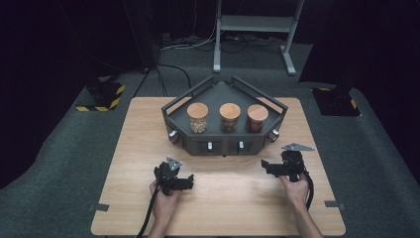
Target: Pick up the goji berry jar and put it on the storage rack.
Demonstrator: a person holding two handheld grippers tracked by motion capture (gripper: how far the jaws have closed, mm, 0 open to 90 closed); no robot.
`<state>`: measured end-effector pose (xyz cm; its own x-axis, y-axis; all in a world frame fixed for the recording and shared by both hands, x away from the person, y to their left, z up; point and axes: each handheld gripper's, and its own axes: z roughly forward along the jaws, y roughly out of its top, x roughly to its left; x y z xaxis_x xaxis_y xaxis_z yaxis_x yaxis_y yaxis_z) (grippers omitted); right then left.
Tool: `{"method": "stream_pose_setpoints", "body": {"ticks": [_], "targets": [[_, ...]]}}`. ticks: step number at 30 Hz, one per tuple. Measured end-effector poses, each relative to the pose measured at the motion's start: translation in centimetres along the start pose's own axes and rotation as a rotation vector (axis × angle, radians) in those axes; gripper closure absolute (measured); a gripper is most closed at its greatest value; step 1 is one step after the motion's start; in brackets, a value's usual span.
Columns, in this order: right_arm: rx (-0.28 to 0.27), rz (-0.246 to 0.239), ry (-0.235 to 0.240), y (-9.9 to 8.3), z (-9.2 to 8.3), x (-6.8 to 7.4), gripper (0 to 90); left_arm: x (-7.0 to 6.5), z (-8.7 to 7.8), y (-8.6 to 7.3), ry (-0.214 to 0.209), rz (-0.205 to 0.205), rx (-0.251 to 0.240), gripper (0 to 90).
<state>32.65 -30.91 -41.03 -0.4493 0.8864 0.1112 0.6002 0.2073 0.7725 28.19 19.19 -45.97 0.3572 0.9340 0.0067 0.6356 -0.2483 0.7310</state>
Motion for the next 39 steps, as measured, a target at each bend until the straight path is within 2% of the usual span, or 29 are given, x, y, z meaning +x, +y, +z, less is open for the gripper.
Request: {"method": "stream_pose_setpoints", "body": {"ticks": [39], "targets": [[0.043, -0.014, -0.06, -1.9, 1.2, 0.7, 3.2, 0.0, 0.0, 0.0, 0.0, -0.001, 0.0, 2.7]]}}
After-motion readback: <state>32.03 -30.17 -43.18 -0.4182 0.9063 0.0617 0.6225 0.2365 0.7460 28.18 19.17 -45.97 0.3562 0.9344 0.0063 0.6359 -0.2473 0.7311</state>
